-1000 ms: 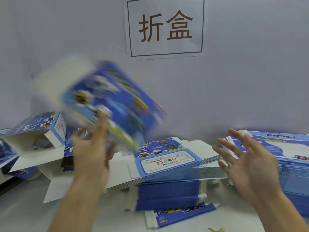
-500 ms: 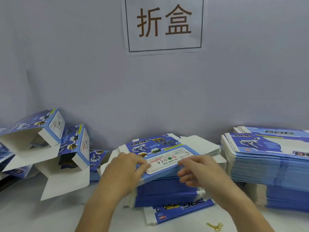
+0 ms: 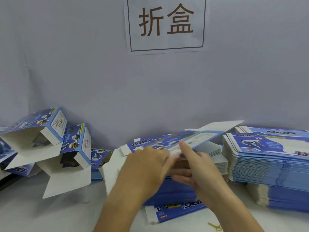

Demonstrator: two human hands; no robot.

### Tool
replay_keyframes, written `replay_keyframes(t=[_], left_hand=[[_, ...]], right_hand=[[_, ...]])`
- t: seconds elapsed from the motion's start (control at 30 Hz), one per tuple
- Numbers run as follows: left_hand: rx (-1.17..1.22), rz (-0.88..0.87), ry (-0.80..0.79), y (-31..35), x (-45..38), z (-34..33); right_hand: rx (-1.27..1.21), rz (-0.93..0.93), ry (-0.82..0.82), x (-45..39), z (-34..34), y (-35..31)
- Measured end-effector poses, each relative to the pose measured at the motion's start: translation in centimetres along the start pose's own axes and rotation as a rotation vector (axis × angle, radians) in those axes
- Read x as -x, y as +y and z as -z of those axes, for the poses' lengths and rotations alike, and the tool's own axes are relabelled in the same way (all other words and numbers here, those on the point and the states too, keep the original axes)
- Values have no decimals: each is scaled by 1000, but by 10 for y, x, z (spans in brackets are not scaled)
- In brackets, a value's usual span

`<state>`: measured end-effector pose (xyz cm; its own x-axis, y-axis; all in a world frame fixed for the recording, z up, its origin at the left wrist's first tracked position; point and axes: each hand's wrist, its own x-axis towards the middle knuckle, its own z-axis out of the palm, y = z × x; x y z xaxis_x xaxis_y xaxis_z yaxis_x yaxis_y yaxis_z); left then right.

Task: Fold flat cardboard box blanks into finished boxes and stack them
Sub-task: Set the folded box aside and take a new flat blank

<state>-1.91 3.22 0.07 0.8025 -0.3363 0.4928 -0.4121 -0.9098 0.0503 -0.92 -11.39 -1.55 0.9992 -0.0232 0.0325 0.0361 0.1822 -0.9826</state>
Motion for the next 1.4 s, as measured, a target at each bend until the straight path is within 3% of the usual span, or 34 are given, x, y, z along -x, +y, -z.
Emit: replay_keyframes(t=[0.07,0.13,0.23,0.27,0.33,0.4,0.47,0.5,0.6,0.63,0.73,0.93,1.13,1.4], left_hand=[[218,-75,38,16,-1,-2],[537,-8,125,17,-3,-4],[644,371,457,-4,-4,2],[746,509,464,-13,-3,7],[1132,623,279,-27,1,18],[1510,516,-14,-38,9,21],[1600,437,-171,-37,16,21],[1588,421,-162,-34,15,18],[1415,380,100,-20,5,10],[1336,350,175,-14,2,9],[1198,226,257,-4,-1,4],[1088,124,241,0,1,-1],[899,8,438,-1,-2,-12],[548,-67,426,-22,0,-1]], right_hand=[[-179,93,113,-1,3,-3],[-280,144,133,1,12,-9],[-424,185,-10,3,28,-18],[-431,191,-66,4,32,-20],[-406,184,-165,7,37,-21],[-355,169,-239,10,38,-20],[-281,158,-229,11,33,-19],[-219,166,-167,10,30,-18],[216,230,180,6,19,-16],[323,267,218,6,15,-15],[458,355,130,9,6,-12],[251,286,-46,6,15,-9],[44,250,-13,-6,24,-4],[-77,347,-52,-11,23,4]])
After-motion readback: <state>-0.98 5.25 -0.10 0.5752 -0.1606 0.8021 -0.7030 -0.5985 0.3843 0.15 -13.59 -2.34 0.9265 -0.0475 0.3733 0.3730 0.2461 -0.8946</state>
